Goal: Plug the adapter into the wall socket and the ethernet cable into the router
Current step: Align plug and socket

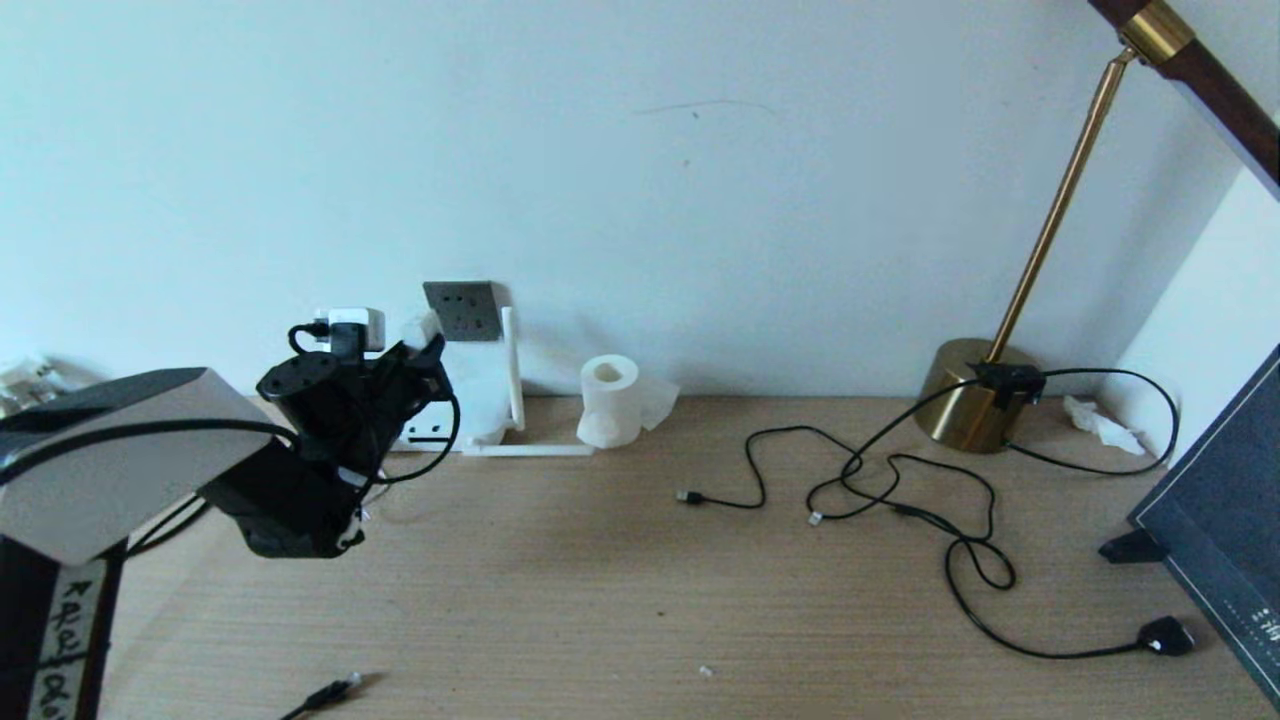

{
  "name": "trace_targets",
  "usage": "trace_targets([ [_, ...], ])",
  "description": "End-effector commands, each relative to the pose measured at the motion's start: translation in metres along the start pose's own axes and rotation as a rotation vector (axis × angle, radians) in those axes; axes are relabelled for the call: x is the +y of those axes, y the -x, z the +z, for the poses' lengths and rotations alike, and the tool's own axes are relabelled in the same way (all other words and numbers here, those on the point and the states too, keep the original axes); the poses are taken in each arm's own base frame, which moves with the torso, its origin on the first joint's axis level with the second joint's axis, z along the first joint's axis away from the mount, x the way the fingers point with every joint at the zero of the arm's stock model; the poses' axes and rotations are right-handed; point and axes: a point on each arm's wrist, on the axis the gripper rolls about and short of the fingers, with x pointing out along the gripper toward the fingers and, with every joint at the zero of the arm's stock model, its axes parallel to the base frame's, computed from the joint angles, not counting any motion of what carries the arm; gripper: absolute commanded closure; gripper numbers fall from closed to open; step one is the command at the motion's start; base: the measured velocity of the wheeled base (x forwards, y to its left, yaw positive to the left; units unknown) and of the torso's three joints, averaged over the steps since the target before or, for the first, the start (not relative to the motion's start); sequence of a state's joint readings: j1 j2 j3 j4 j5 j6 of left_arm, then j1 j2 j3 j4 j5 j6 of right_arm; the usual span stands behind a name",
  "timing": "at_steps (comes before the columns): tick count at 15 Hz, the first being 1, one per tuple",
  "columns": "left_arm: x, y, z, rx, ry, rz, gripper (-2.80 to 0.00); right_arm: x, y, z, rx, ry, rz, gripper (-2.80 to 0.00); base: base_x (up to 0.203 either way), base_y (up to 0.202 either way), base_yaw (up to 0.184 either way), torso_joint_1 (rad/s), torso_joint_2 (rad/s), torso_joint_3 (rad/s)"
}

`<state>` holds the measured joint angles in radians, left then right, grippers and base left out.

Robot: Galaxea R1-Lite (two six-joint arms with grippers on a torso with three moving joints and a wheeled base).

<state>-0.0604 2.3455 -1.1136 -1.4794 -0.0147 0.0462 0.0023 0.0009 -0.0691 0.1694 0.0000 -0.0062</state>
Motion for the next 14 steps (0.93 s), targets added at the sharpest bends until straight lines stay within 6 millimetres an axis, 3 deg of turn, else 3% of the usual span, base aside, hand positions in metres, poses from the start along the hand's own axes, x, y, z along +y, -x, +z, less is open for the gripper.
trace_targets([
  [1, 0.001, 0.0, -0.002, 0.0, -0.001, 0.002, 0.0, 0.0, 0.0, 0.0, 0.002, 0.001, 0.001, 0.0, 0.0, 0.0, 0.0, 0.0, 0.0, 0.0],
  [7, 0.003, -0.02, 0.003, -0.028, -0.002, 0.003, 0.0, 0.0, 0.0, 0.0, 0.002, 0.0, 0.001, 0.0, 0.0, 0.0, 0.0, 0.0, 0.0, 0.0],
  [14, -0.002, -0.025, 0.002, -0.034, 0.001, -0.008, 0.0, 0.0, 0.0, 0.0, 0.002, 0.0, -0.001, 0.0, 0.0, 0.0, 0.0, 0.0, 0.0, 0.0],
])
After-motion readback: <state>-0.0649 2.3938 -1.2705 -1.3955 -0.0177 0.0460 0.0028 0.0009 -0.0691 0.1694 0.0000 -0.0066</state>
